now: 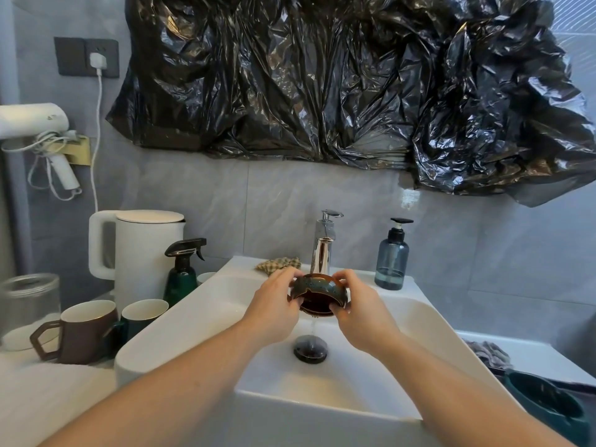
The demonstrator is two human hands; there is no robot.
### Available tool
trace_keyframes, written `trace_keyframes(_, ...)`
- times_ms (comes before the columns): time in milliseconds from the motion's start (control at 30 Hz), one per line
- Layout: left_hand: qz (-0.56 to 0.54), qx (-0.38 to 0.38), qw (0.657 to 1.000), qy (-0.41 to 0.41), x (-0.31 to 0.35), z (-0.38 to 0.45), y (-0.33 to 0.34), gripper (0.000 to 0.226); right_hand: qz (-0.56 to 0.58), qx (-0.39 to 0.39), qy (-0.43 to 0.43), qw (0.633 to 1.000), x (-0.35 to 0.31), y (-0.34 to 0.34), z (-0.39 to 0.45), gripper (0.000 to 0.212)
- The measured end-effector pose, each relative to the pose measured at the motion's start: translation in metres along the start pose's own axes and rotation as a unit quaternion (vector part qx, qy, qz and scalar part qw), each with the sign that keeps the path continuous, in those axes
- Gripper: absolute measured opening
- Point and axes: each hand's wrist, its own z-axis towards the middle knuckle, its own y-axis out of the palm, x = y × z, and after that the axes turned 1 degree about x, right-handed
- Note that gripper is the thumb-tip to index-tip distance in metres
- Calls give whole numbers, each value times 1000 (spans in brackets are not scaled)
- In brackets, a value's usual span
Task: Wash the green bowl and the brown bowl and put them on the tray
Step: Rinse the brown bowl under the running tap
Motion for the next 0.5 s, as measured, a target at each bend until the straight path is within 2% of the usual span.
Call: trace_keyframes(500,3,3,1000,5,-3,1,-1,46,4,14,-5,1000,3,2,3,43)
